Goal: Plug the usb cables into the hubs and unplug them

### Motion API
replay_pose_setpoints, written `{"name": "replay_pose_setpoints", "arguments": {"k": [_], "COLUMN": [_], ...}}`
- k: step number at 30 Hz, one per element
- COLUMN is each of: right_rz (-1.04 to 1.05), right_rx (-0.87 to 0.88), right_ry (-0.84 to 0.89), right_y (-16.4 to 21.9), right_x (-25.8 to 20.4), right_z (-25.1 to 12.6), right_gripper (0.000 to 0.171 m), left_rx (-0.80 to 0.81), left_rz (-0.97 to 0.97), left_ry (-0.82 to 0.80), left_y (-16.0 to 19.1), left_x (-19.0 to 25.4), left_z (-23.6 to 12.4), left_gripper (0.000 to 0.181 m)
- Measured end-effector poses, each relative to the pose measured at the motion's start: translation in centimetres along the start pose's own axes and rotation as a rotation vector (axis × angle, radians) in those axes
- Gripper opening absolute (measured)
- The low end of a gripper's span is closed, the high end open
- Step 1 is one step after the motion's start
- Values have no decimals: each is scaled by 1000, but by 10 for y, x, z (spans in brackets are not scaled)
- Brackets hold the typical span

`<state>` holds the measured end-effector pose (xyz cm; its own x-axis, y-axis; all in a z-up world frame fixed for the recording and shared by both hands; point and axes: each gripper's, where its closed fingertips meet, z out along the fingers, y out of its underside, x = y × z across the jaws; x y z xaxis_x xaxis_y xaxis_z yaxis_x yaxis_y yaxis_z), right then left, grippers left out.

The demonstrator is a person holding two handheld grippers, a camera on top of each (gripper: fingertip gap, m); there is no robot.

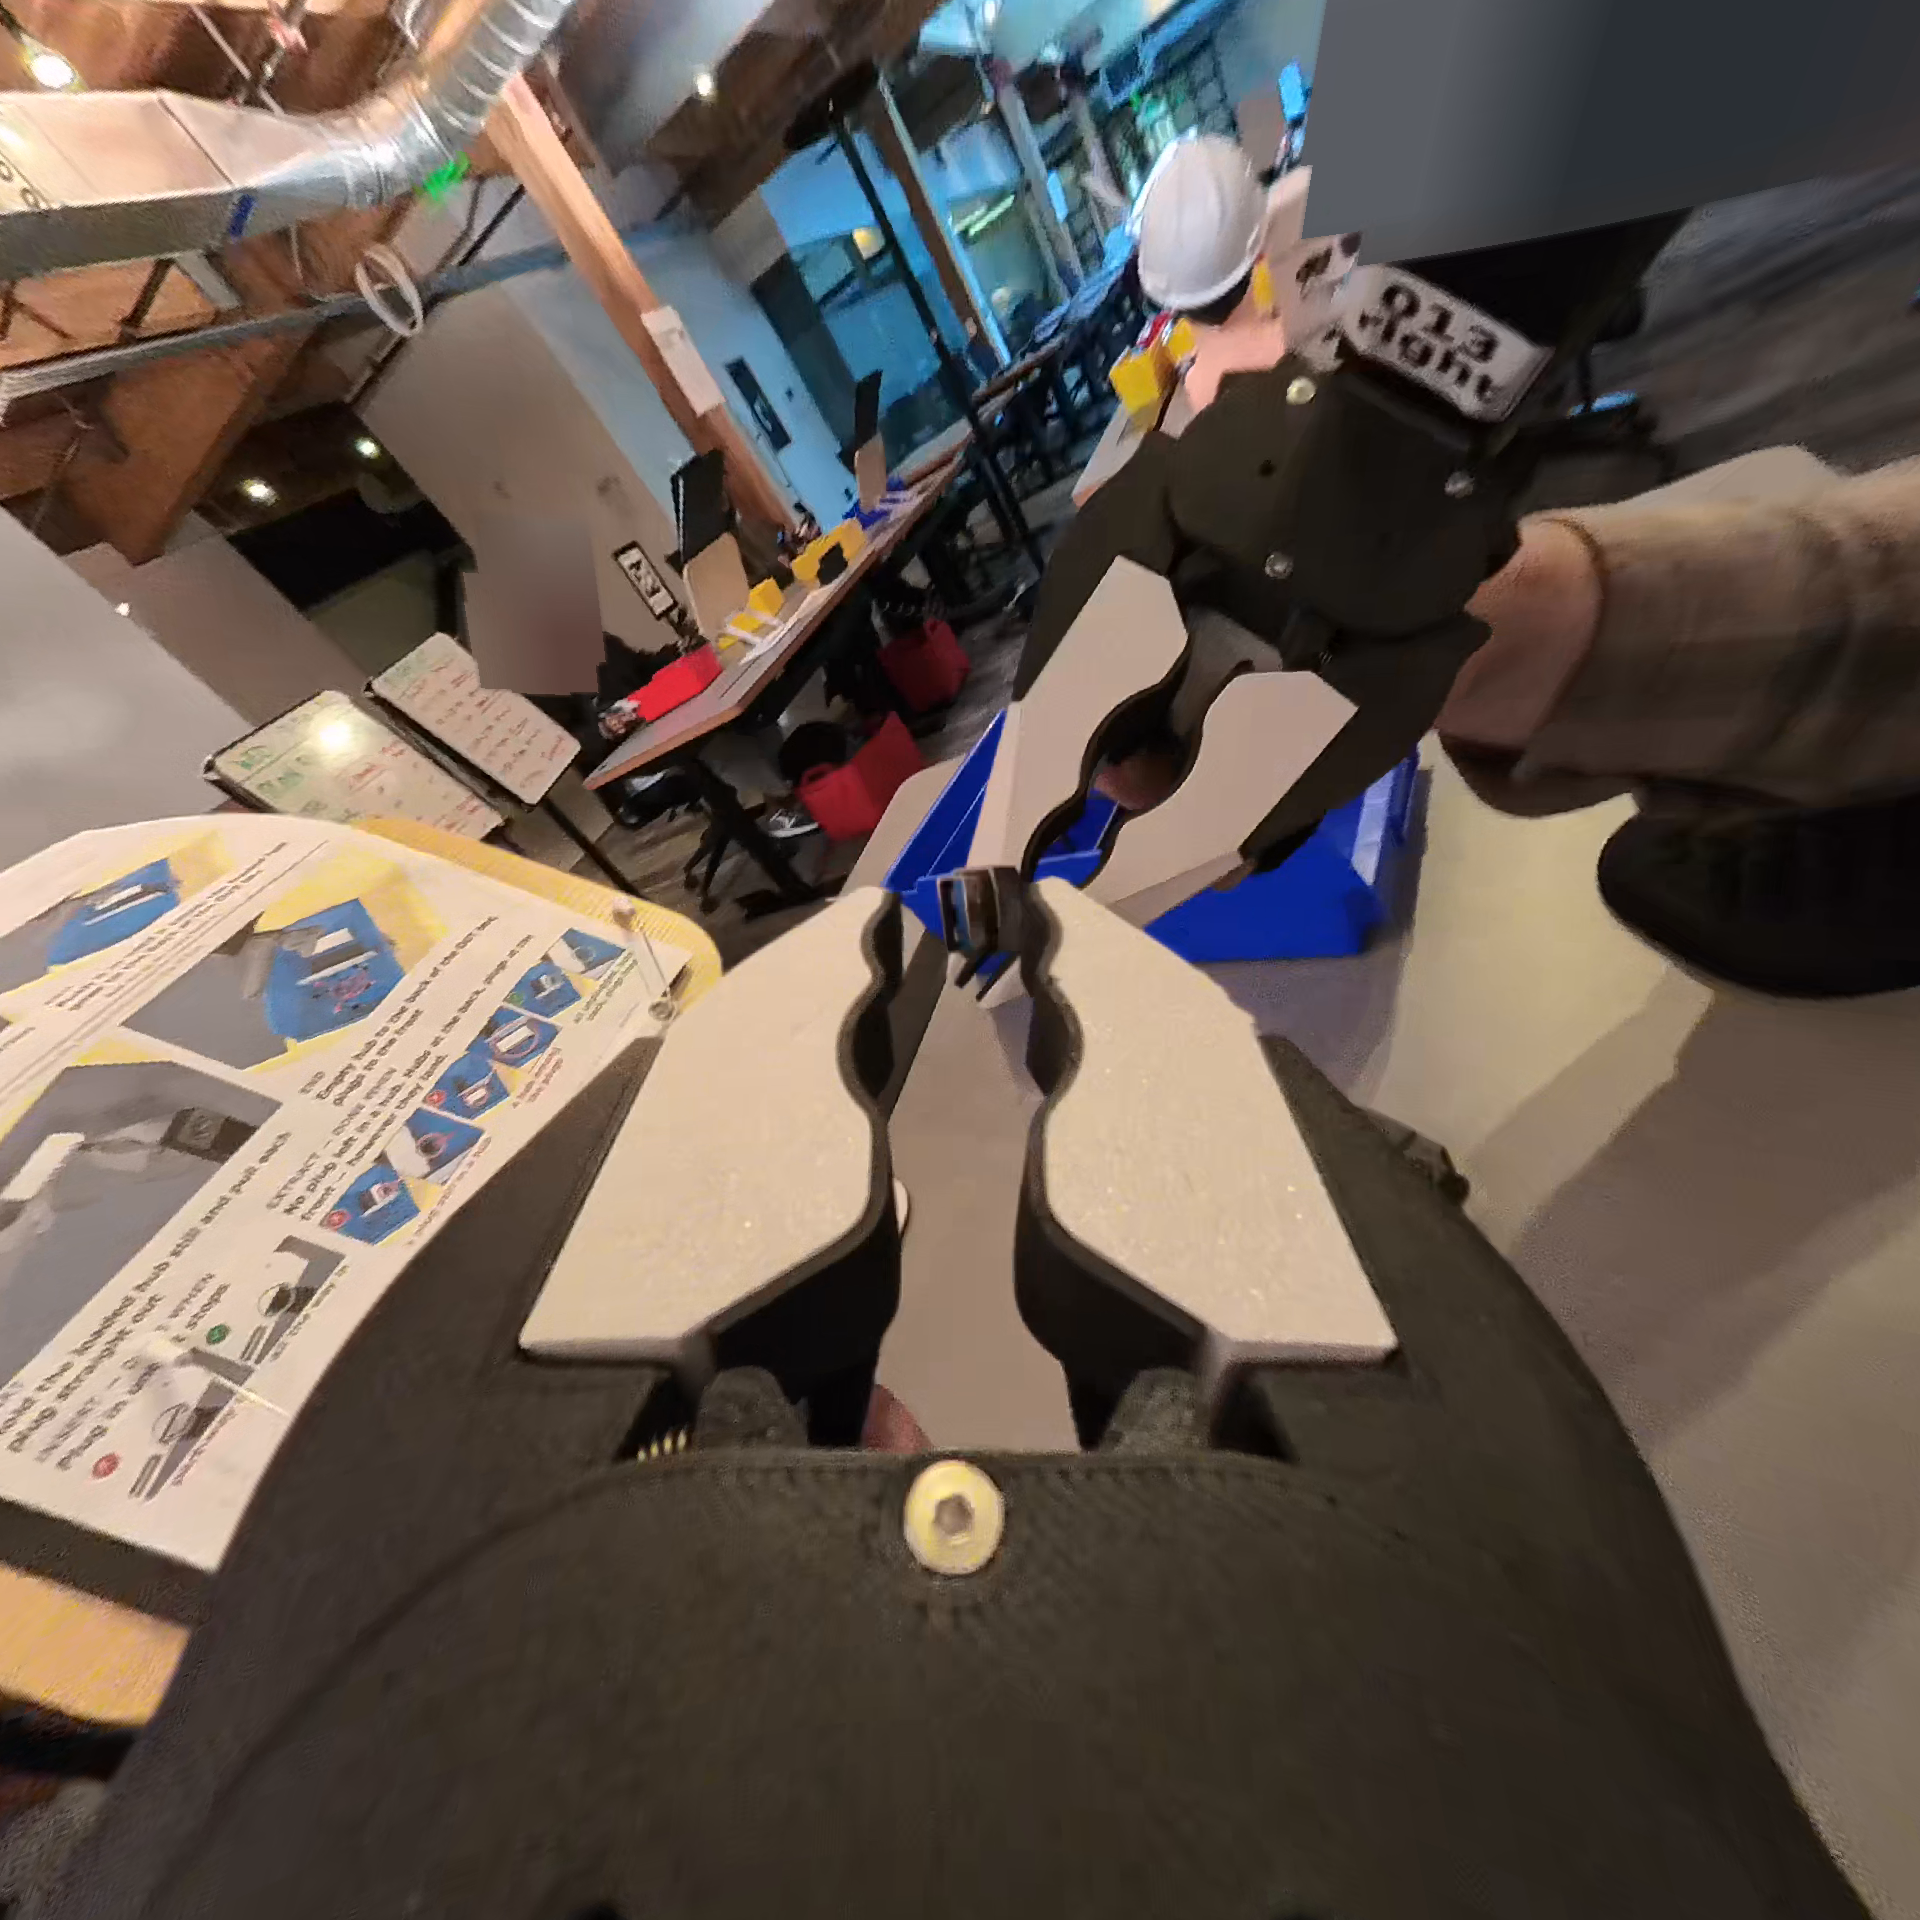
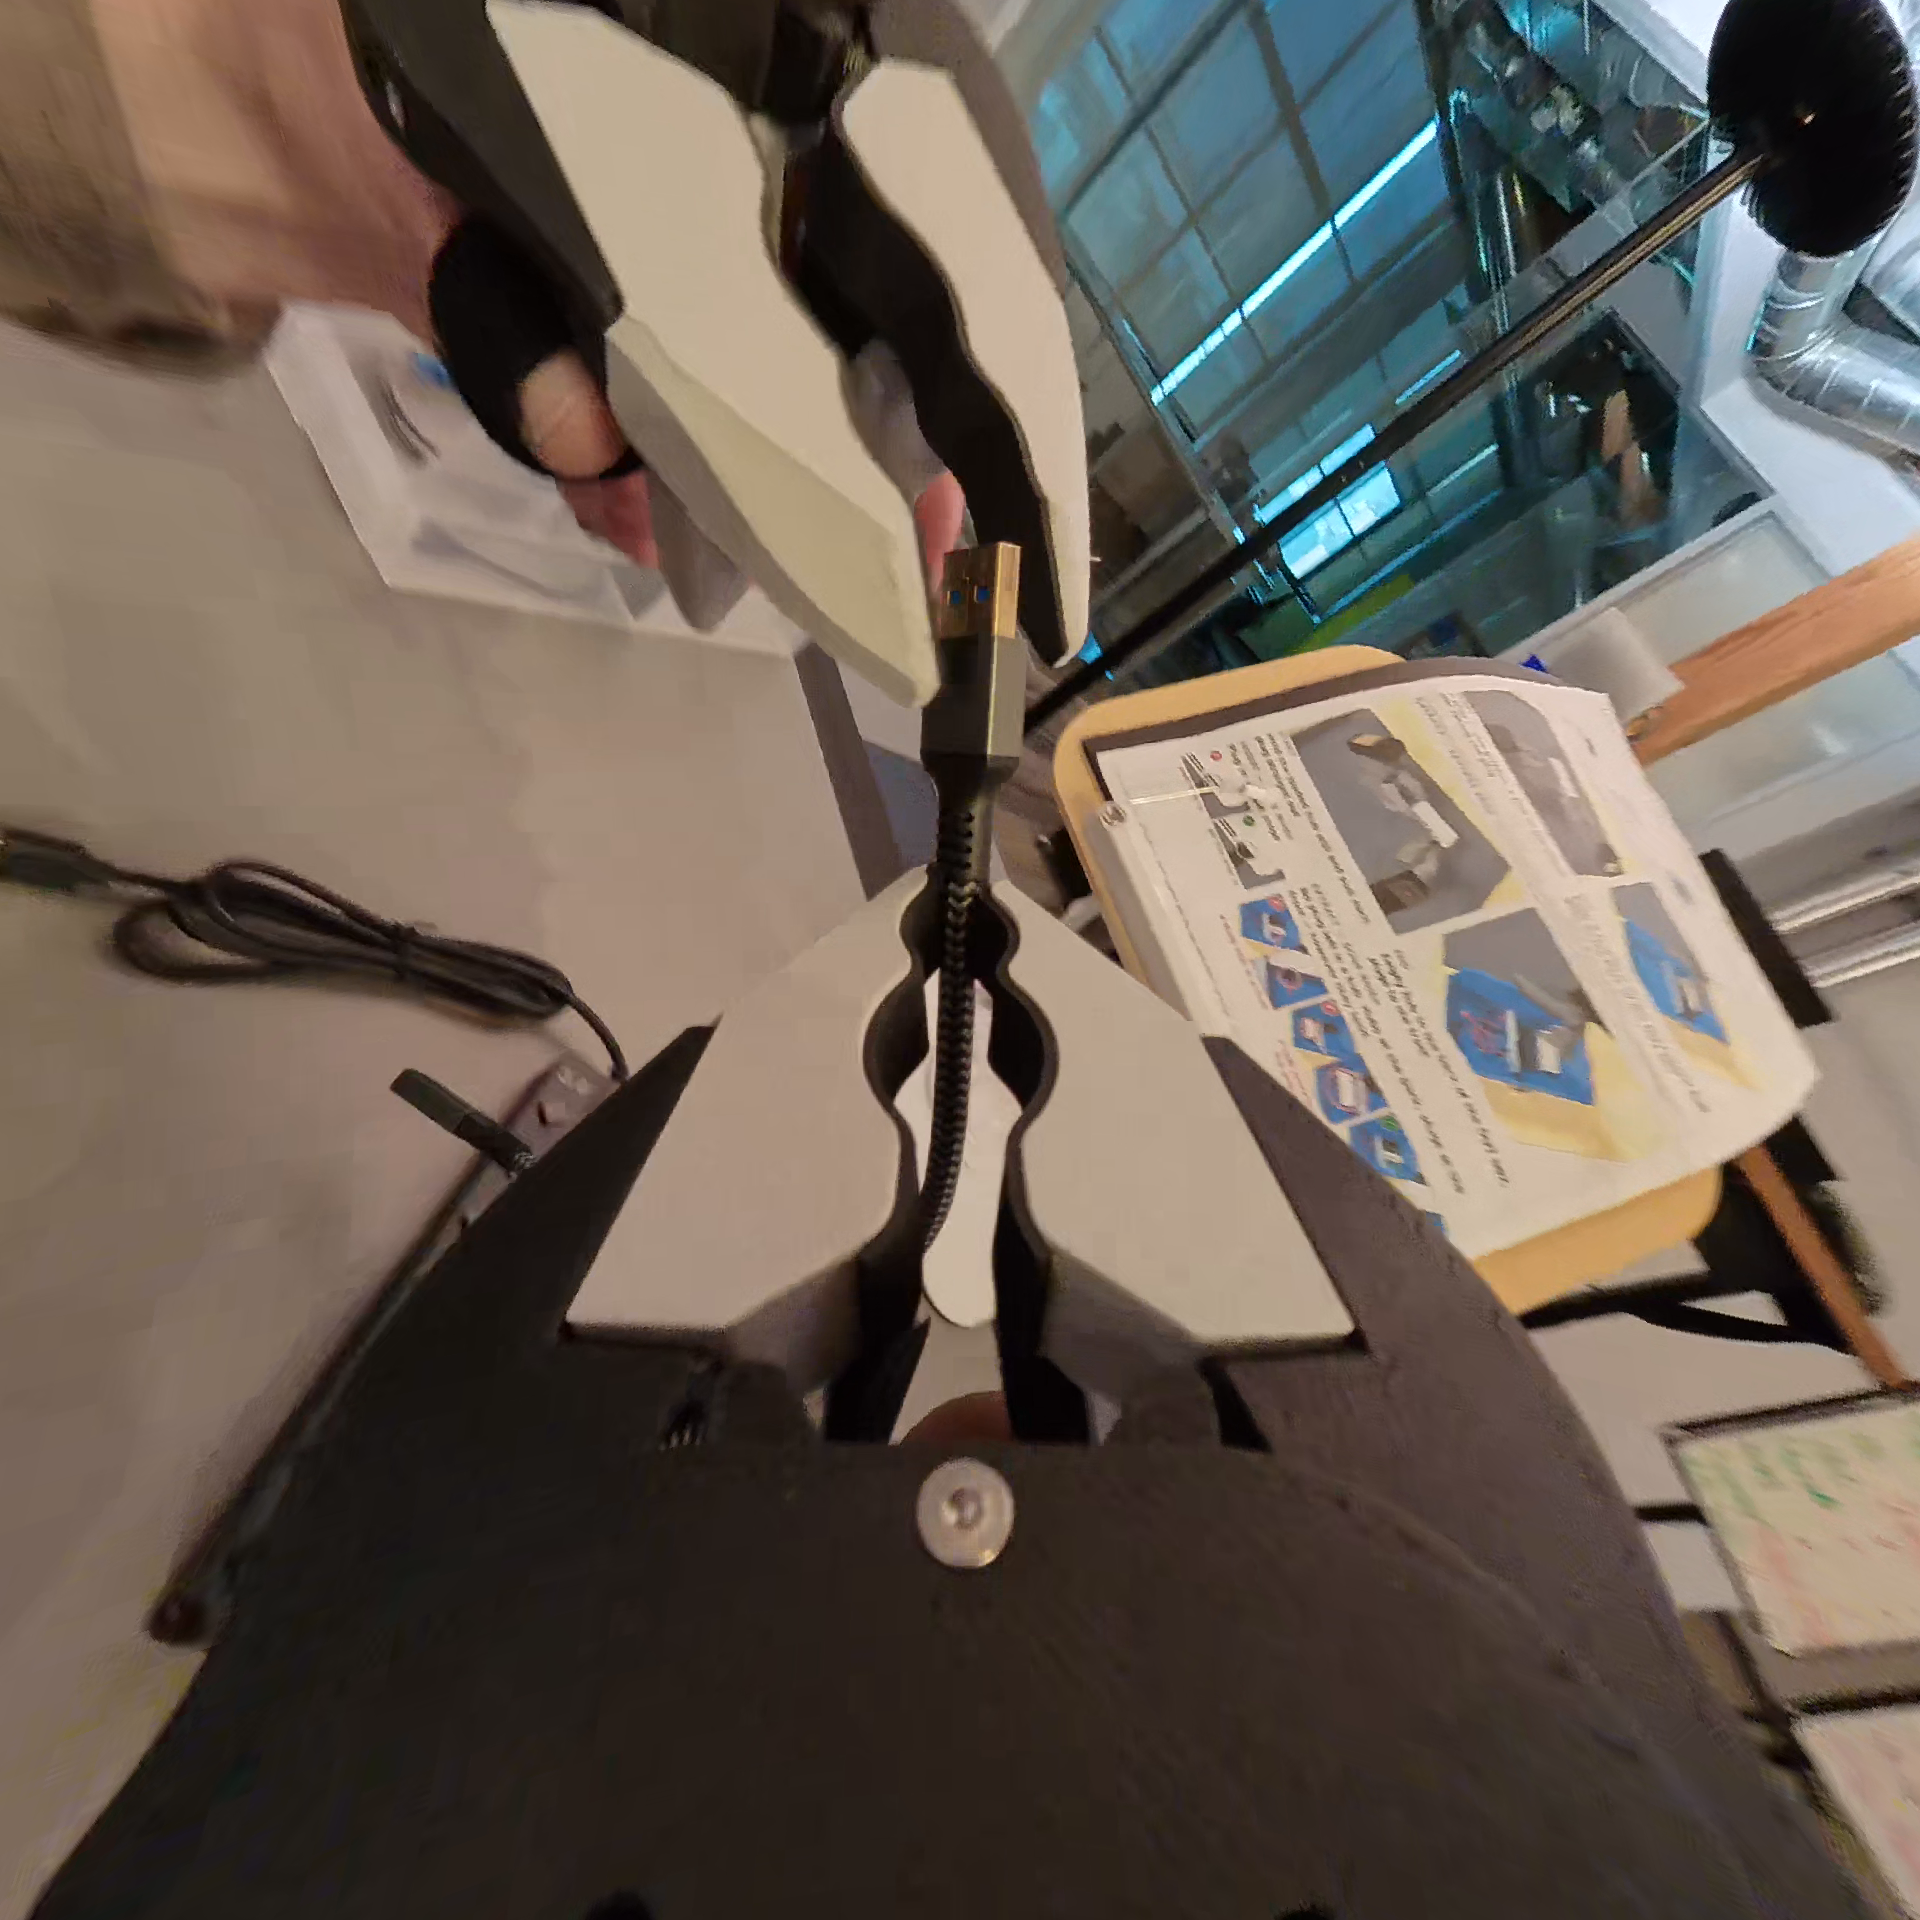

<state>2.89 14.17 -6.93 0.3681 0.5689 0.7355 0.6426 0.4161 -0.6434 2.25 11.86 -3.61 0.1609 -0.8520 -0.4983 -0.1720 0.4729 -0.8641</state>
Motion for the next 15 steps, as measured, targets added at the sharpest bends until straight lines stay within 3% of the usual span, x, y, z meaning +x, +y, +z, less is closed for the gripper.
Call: {"name": "replay_pose_setpoints", "arguments": {"k": [3,8,12,15], "right_rz": [-99,-220,-120,73], "right_rx": [-54,-81,4,136], "right_ry": [33,98,15,-149], "right_y": [4,6,-2,-15], "right_x": [1,7,-1,-9], "right_z": [-1,-4,-6,-18], "right_gripper": [2,1,4,28], "left_rx": [-35,-32,-28,-30], "left_rz": [-16,41,172,305], "left_ry": [23,18,10,34], "left_y": [3,3,-5,-15], "left_x": [5,9,16,31], "left_z": [3,5,2,-1], "left_gripper": [11,9,9,9]}}
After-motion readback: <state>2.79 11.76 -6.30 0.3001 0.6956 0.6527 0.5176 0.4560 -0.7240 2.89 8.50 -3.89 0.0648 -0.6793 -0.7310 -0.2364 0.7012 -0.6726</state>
